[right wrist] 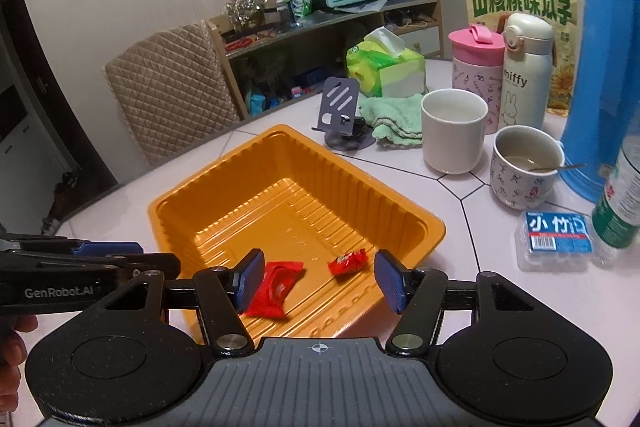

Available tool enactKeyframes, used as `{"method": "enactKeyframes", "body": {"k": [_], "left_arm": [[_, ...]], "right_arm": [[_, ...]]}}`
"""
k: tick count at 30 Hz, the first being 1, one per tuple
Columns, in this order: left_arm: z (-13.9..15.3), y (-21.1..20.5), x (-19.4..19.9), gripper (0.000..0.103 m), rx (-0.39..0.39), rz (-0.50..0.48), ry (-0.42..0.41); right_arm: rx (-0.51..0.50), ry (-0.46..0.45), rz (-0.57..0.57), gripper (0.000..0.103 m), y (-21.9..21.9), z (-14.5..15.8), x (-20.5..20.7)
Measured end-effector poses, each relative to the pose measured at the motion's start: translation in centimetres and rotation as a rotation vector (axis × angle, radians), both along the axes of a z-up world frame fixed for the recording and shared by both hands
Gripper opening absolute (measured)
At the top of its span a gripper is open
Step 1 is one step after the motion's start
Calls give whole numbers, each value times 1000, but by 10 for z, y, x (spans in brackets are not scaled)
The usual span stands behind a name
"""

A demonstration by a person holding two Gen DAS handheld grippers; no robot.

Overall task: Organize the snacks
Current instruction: 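Carry both red packets to the orange tray and open both tools to drop them, then move both open tools back over the snack pile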

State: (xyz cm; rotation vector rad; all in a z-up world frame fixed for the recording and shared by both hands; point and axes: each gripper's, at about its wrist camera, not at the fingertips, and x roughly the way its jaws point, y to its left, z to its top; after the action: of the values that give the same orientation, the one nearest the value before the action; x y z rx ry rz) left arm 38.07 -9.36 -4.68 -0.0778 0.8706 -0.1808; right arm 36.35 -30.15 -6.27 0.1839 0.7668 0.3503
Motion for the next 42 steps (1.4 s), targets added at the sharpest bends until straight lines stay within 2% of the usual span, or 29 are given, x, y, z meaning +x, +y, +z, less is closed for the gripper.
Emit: {"method": "enactKeyframes", "body": {"k": [10,16,19,24,33,42], "left_arm": [[19,26,-70,49,-10,40,-10],[27,48,-114,53,-10,72,-8],[30,58,-134,58,-12,89,-9],[31,75,-168,59,-20,103,-4],[23,101,-209,59,8,131,13],[9,127,-234,59,19,182,46]], "right_arm": [[55,-11,24,63,2,23,-69],[67,-9,45,63,10,32,-107],[69,-4,49,63,15,35,-122],[64,10,66,64,27,37,-145],[42,43,100,64,50,29,-178],[23,116,124,64,73,7,-198]]}}
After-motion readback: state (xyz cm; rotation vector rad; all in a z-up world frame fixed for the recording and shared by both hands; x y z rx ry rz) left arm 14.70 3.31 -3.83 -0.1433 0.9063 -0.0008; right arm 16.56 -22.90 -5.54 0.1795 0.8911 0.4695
